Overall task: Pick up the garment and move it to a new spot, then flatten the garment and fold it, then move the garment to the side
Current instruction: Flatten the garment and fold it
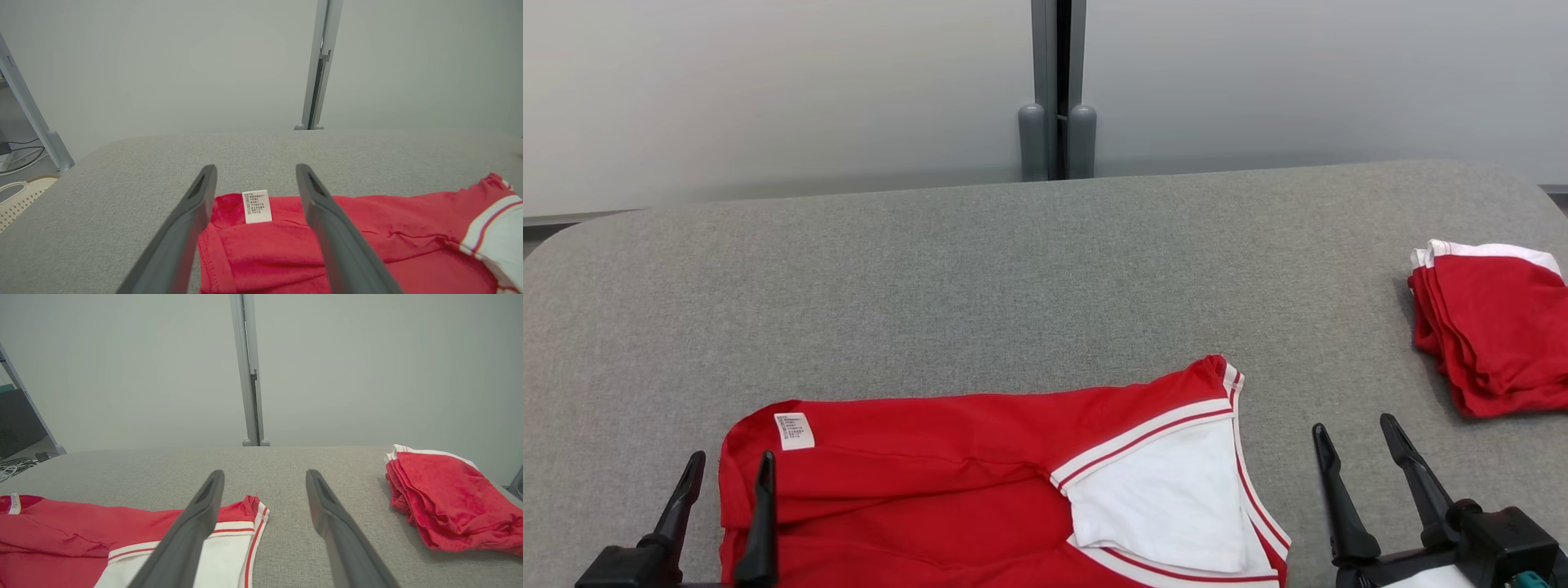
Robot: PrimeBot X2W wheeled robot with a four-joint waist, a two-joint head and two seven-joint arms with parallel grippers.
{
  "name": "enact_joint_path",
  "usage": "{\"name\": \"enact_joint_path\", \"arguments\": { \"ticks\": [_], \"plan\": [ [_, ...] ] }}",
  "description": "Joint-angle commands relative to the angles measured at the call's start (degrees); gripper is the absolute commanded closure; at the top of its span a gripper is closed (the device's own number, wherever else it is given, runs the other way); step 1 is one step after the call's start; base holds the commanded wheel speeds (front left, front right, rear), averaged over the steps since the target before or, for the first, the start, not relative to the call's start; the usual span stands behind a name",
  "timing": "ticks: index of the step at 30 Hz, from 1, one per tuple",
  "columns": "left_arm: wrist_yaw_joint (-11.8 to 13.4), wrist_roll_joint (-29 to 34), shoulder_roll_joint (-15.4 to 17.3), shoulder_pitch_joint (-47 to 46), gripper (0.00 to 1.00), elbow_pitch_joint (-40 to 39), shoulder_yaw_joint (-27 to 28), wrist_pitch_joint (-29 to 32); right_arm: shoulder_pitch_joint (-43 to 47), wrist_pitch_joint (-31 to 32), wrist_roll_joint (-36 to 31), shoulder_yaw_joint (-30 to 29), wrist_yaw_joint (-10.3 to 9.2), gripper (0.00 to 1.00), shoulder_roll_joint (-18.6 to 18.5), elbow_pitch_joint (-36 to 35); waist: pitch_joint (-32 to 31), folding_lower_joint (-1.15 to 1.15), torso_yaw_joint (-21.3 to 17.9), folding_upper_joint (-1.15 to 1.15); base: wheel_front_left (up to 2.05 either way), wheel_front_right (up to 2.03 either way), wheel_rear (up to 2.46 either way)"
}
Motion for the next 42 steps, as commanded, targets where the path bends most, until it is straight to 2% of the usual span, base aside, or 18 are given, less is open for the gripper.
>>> {"name": "enact_joint_path", "arguments": {
  "ticks": [1, 10, 17, 23, 27, 28, 34, 42],
  "plan": [
    [-0.1, 0.5, 0.2, -0.8, 0.0, 0.1, 0.3, -0.2, -0.1, 0.2, 0.3, -0.1, -0.01, 0.0, -0.1, 0.2, 0.3, 0.0, 0.1, 0.0, 0.0, 0.0, 0.0],
    [-2.0, 0.9, 0.5, -5.3, 0.0, 0.0, 1.0, -0.2, -2.2, -0.1, -0.9, 0.0, -0.01, 0.0, -0.1, 5.4, 5.6, 0.0, 3.0, 0.0, 0.0, 0.0, 0.0],
    [-5.0, 0.9, -0.9, -9.0, 0.0, 2.2, 1.4, -0.2, -5.1, -1.2, -0.4, 1.4, -0.02, 0.0, -0.1, 17.0, 9.1, 0.0, 6.0, 0.0, 0.0, 0.0, 0.0],
    [-6.9, 1.8, -2.3, -10.5, 0.0, 4.2, 2.4, -0.2, -7.6, -1.0, 2.1, 3.7, -0.01, 0.0, -0.1, 26.2, 10.0, 0.0, 6.9, 0.0, 0.0, 0.0, 0.0],
    [-7.7, 2.6, -2.8, -11.0, 0.0, 4.7, 3.6, -0.2, -8.1, 0.4, 4.7, 5.5, -0.01, 0.85, 0.1, 29.9, 10.3, 0.0, 6.7, 0.0, 0.0, 0.0, 0.0],
    [-8.0, 2.7, -2.9, -11.0, 0.0, 4.7, 4.0, -0.2, -8.1, 1.4, 5.1, 6.0, -0.01, 1.0, 0.1, 30.6, 10.4, 0.0, 6.6, 0.0, 0.0, 0.0, 0.0],
    [-8.8, 3.6, -3.6, -10.8, 0.0, 4.9, 5.3, -0.2, -8.9, 1.2, 4.8, 5.4, -0.1, 1.0, -0.1, 29.7, 10.4, 0.0, 5.7, 0.0, 0.0, 0.0, 0.0],
    [-10.0, 5.0, -4.9, -10.0, 0.0, 4.9, 7.0, -0.2, -6.9, 1.7, 0.3, -3.3, -0.12, 1.0, -0.3, 20.7, 10.3, 0.0, 4.3, 0.0, 0.0, 0.0, 0.0]
  ]
}}
